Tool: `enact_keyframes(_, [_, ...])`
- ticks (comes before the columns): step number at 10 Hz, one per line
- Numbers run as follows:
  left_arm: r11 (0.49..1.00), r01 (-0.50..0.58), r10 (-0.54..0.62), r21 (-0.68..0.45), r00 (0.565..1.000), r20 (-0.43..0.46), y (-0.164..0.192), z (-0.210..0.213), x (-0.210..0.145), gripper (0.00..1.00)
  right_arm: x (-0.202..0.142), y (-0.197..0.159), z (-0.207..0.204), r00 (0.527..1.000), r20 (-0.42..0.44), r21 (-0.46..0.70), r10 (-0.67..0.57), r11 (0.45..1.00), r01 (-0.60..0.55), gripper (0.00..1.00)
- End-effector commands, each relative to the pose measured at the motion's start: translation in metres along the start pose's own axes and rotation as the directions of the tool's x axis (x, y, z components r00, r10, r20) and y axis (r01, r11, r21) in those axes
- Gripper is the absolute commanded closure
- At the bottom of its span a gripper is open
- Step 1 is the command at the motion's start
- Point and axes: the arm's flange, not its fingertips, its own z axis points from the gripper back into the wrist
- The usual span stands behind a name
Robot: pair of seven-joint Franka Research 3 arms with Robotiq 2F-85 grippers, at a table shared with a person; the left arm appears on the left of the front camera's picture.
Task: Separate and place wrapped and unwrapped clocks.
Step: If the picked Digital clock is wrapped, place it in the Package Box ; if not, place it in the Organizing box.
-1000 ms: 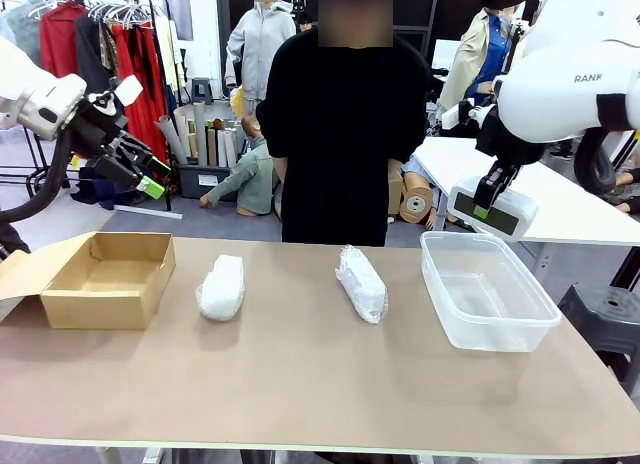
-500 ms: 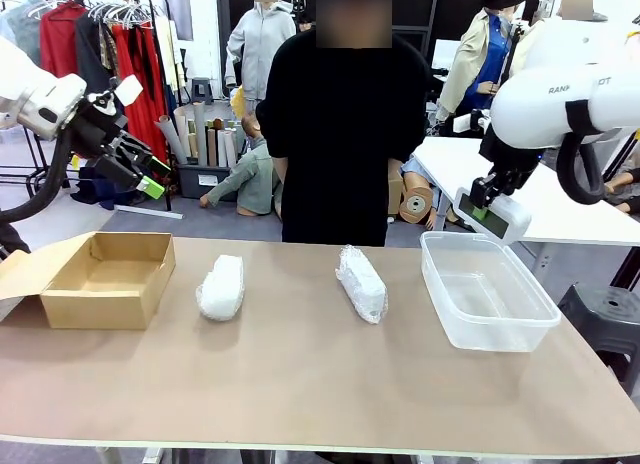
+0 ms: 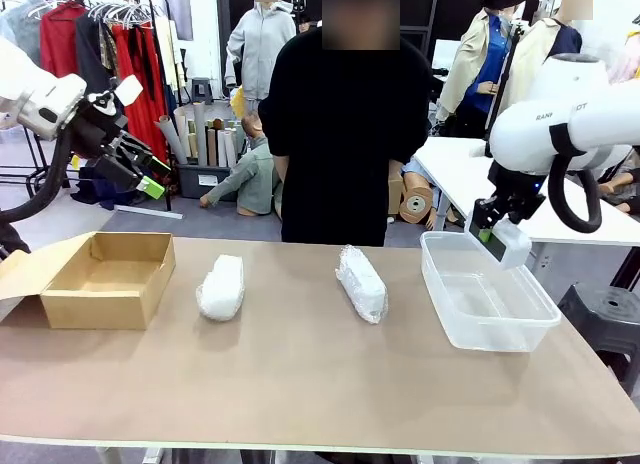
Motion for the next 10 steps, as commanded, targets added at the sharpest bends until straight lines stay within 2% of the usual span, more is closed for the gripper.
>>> enact_keyframes(1, [1.000, -0.005, 0.005, 0.003, 1.000, 0.005, 0.000, 0.001, 0.002, 0.00, 0.008, -0.001, -0.006, 0.998, -0.003, 0.026, -0.067, 0.997, 0.067, 1.00])
enact_keyframes(3, [1.000, -0.005, 0.005, 0.003, 1.000, 0.005, 0.000, 0.001, 0.002, 0.00, 0.013, -0.006, -0.023, 0.993, -0.033, 0.048, -0.113, 0.992, 0.115, 1.00])
enact_keyframes(6, [1.000, -0.005, 0.005, 0.003, 1.000, 0.005, 0.000, 0.001, 0.002, 0.00, 0.013, -0.012, -0.050, 0.986, -0.037, -0.002, -0.164, 0.986, 0.164, 1.00])
enact_keyframes(8, [1.000, -0.005, 0.005, 0.003, 1.000, 0.005, 0.000, 0.001, 0.002, 0.00, 0.011, -0.015, -0.063, 0.982, -0.044, 0.005, -0.183, 0.983, 0.184, 1.00])
enact_keyframes(9, [1.000, -0.005, 0.005, 0.003, 1.000, 0.005, 0.000, 0.001, 0.002, 0.00, 0.010, -0.015, -0.065, 0.982, -0.046, 0.006, -0.185, 0.983, 0.185, 1.00])
enact_keyframes(10, [1.000, -0.005, 0.005, 0.003, 1.000, 0.005, 0.000, 0.001, 0.002, 0.00, 0.010, -0.015, -0.047, 0.988, -0.017, 0.008, -0.156, 0.988, 0.156, 1.00])
